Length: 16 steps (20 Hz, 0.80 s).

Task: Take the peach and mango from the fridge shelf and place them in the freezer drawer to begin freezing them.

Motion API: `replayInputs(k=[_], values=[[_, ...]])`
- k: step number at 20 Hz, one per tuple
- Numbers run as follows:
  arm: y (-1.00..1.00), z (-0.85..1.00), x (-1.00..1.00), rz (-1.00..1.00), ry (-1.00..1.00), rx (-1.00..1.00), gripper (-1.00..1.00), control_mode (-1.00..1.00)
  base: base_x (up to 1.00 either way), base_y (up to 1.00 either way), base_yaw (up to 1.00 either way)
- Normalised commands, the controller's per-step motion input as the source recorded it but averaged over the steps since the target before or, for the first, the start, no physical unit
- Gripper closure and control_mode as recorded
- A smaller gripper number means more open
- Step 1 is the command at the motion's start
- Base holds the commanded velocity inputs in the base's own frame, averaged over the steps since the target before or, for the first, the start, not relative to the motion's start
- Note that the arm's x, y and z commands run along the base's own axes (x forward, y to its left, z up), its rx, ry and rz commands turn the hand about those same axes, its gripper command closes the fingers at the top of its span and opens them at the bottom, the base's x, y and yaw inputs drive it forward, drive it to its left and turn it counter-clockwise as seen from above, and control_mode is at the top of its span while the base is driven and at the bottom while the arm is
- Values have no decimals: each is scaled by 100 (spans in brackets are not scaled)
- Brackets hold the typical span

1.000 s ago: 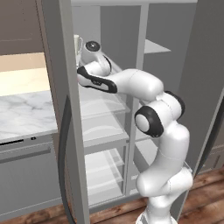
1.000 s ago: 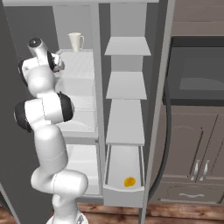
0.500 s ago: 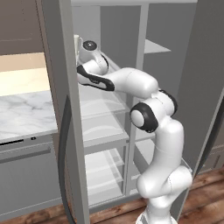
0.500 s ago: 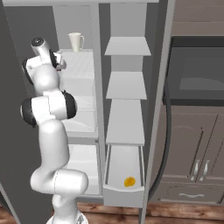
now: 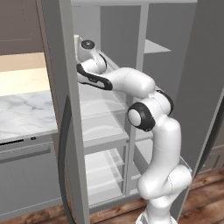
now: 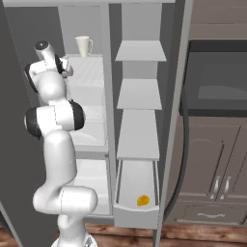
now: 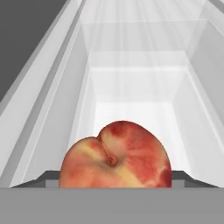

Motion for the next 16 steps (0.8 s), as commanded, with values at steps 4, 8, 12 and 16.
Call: replayInputs(k=[4, 8, 12, 16], values=[[0, 0, -4, 0, 0, 0, 100, -100, 0, 0, 0], [-3, 0, -49, 0, -2, 0, 100, -100, 0, 0, 0], [-23, 0, -82, 0, -11, 3, 100, -100, 0, 0, 0], [-53, 6, -96, 0, -10, 11, 100, -100, 0, 0, 0]])
